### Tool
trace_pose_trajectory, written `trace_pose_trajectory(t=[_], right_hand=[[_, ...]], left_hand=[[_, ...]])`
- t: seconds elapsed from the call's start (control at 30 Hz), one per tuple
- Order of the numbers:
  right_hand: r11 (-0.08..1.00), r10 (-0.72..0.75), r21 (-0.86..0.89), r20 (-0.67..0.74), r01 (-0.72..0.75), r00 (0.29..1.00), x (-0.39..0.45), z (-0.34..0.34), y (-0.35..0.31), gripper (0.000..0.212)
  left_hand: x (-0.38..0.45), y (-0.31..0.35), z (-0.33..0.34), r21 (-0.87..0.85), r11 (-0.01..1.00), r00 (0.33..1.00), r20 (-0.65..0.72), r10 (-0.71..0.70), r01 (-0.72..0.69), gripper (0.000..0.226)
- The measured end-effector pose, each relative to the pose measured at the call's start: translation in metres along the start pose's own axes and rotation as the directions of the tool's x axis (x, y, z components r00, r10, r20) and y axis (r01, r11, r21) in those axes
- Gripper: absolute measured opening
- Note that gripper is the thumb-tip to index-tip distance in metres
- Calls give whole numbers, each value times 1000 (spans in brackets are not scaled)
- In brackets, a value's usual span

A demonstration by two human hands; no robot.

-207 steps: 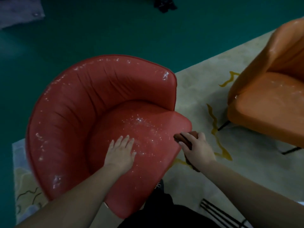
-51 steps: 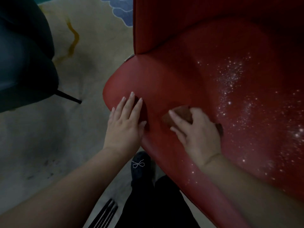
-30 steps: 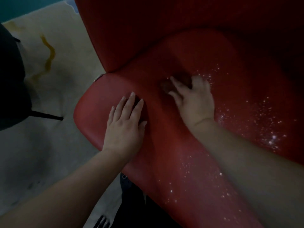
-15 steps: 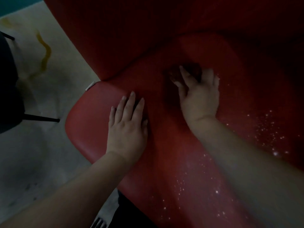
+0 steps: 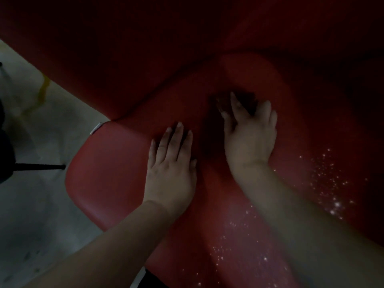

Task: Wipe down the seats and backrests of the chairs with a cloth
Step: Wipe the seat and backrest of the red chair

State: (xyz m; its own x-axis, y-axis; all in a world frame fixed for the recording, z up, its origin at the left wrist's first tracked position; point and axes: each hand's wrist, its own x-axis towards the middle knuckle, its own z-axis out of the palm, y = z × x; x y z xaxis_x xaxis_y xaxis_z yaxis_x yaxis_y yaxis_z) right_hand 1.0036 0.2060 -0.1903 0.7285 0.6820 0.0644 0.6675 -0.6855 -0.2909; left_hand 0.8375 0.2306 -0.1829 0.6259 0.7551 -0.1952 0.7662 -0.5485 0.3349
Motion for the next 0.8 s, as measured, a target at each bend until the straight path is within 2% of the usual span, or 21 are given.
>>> trace_pose_trajectory(t=[0.03, 0.1, 0.13, 0.2, 0.23, 0.3, 0.37, 0.4, 0.47, 0.53, 0.6, 0.63, 0.67, 0.73, 0.8], right_hand=[[999, -19, 34, 6, 18, 1000, -16, -4, -2, 43], [977, -206, 71, 66, 201, 976, -34, -6, -7, 42], [947, -318, 70, 76, 314, 945, -28, -4, -7, 40], [912, -408, 6, 88, 409, 909, 2, -1, -5, 39], [915, -390, -65, 112, 398, 914, 19, 1, 0, 42], [966, -207, -133, 129, 223, 970, 41, 2, 22, 46], [999, 22, -26, 17, -21, 1000, 29, -6, 36, 44], [998, 65, 23, -19, -65, 998, 13, -12, 37, 43], [997, -5, 81, 6, 5, 1000, -24, -18, 33, 43], [976, -206, 96, 85, 197, 975, -38, -18, 29, 44], [945, -327, 64, 106, 321, 939, -10, -16, 36, 43], [945, -327, 31, 94, 326, 940, 9, -15, 40, 42], [961, -275, 1, 78, 275, 958, 27, -15, 48, 42], [1000, -19, 16, 40, 18, 999, 50, -16, 72, 43], [971, 229, 69, -27, -227, 973, 34, -21, 82, 44]], left_hand=[[1, 0, 0, 4, 1000, 1000, -2, 4, -4, 56], [2, 2, 0, 7, 1000, 1000, 0, 8, -8, 56], [2, 2, 0, 7, 1000, 1000, -2, 10, -10, 56], [3, 5, 1, 16, 1000, 1000, -19, 15, -14, 55], [4, 6, 1, 22, 1000, 1000, -22, 17, -17, 56], [5, 7, 0, 31, 999, 1000, -12, 23, -23, 56], [6, 9, -1, 36, 999, 999, -4, 32, -32, 56], [7, 10, -1, 38, 999, 999, -1, 39, -39, 56], [9, 14, -2, 50, 997, 998, 1, 55, -55, 56], [11, 20, -1, 59, 995, 997, 7, 77, -77, 55], [12, 26, 0, 68, 992, 994, 20, 107, -108, 55], [13, 29, 1, 72, 990, 992, 28, 123, -124, 55], [14, 32, 1, 75, 988, 990, 36, 135, -137, 55], [17, 35, 2, 78, 987, 989, 54, 139, -143, 55], [18, 37, 1, 82, 987, 989, 67, 134, -139, 55]])
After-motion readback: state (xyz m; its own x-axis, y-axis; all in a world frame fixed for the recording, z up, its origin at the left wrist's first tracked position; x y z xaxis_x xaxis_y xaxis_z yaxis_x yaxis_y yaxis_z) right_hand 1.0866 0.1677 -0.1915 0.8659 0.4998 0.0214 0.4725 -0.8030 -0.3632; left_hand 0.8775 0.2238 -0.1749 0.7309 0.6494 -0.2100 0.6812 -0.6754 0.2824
